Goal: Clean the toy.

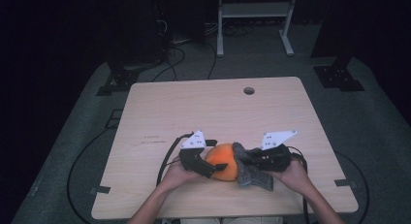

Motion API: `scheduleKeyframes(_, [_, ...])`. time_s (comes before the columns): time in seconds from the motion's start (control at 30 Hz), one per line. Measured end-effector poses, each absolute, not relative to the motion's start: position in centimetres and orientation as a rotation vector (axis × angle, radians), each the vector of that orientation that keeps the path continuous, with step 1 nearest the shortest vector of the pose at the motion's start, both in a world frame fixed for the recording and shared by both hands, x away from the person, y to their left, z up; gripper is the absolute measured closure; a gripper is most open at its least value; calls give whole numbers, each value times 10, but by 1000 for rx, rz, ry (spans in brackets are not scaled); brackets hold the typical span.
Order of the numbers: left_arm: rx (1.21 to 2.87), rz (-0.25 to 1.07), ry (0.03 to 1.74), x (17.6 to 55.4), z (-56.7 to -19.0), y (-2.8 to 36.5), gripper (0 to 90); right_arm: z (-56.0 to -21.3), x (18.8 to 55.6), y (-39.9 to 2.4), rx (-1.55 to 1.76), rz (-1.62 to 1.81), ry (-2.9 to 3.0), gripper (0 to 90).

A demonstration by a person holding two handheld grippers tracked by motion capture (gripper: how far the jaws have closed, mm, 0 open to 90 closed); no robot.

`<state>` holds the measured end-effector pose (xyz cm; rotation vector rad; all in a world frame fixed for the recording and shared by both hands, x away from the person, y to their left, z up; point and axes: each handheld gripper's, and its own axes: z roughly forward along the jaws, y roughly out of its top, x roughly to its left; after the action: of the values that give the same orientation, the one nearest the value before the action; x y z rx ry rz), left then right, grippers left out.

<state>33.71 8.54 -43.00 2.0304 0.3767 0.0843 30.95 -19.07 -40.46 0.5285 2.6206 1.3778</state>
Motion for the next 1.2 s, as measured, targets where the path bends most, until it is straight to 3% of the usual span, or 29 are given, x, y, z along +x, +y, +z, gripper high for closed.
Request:
scheduleKeyframes(0.03, [2030,84,377,337,-430,85,154,-405,306,-190,520,1360,2623,793])
scheduleKeyframes(0.07, [2013,92,346,334,-433,87,283,-405,302,-190,509,1334,2621,793])
scheduleKeyframes(0.1, [2013,122,327,332,-433,87,354,-404,301,-191,508,1330,2615,793])
scheduleKeyframes(0.17, [2008,200,277,330,-429,86,447,-398,301,-194,511,1367,2583,794])
scheduleKeyframes(0.33, [2006,439,144,327,-425,79,475,-384,311,-187,496,1402,2516,793])
scheduleKeyframes(0.43, [1998,364,180,336,-435,89,474,-394,321,-186,525,1373,2537,794])
scheduleKeyframes(0.73, [2002,316,151,329,-439,97,439,-426,313,-214,637,1264,2612,793])
scheduleKeyframes(1.0, [2016,308,143,326,-440,102,436,-407,321,-200,591,1404,2570,792])
scheduleKeyframes(1.07, [2014,292,168,325,-441,103,363,-414,322,-198,612,1411,2585,792])
scheduleKeyframes(1.13, [1999,234,215,325,-438,101,188,-416,317,-194,603,1396,2579,793])
scheduleKeyframes(1.2, [1981,149,282,326,-432,100,79,-417,310,-188,566,1373,2594,793])
